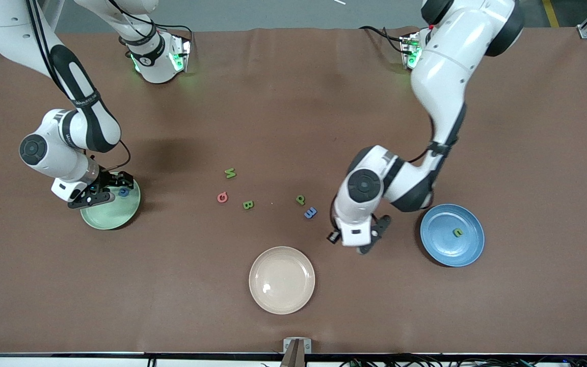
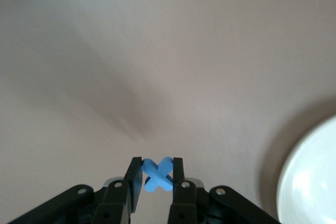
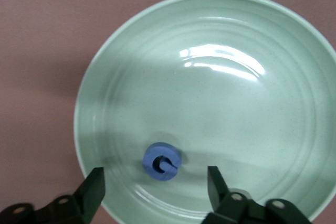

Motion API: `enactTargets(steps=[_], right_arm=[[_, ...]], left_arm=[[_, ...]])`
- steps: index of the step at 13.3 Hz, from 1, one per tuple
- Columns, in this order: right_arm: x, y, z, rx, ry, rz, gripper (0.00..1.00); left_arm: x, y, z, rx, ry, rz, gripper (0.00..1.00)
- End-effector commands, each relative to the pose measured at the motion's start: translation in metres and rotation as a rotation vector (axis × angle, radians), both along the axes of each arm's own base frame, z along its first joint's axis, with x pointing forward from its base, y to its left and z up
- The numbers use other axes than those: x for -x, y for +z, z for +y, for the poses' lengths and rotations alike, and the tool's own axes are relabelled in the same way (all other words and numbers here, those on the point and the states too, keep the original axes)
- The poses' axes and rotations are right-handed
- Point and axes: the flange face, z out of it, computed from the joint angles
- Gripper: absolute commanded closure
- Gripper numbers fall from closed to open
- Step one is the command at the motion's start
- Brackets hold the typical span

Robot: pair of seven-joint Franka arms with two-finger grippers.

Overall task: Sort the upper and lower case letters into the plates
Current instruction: 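Drop the x onto the blue plate while the right gripper reaches the B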

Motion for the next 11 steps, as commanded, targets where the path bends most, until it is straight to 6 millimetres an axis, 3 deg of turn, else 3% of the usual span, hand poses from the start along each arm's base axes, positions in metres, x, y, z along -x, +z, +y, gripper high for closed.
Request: enactTargets(steps=[1,4,7,9,11], right_arm=[[-0.004,0.056,0.031,0.001,0.012,0.009,0.00],[-0.026,0.091,0.087,0.012,-0.038,0.083,0.00],[-0.038,0.119,0.155,0.029,-0.091,0.110,0.00],[-0.040,0.114,0.208,0.039,-0.078,0.105,0.00],[-0.049,0.102,0.254,0.038,-0.006,0.107,0.00]], left_arm=[[-0.009,0.025,0.061,-0.042,-0.045,0.015,0.98],[-0.018,0.041,0.129,-0.048,-0.111,0.029,0.97],[-0.017,0.023,0.185,-0.061,-0.170,0.082,0.96],[-0.015,0.014,0.217,-0.062,-0.283,0.090,0.96],[-0.022,0.007,0.244,-0.054,-0.291,0.067,0.96]])
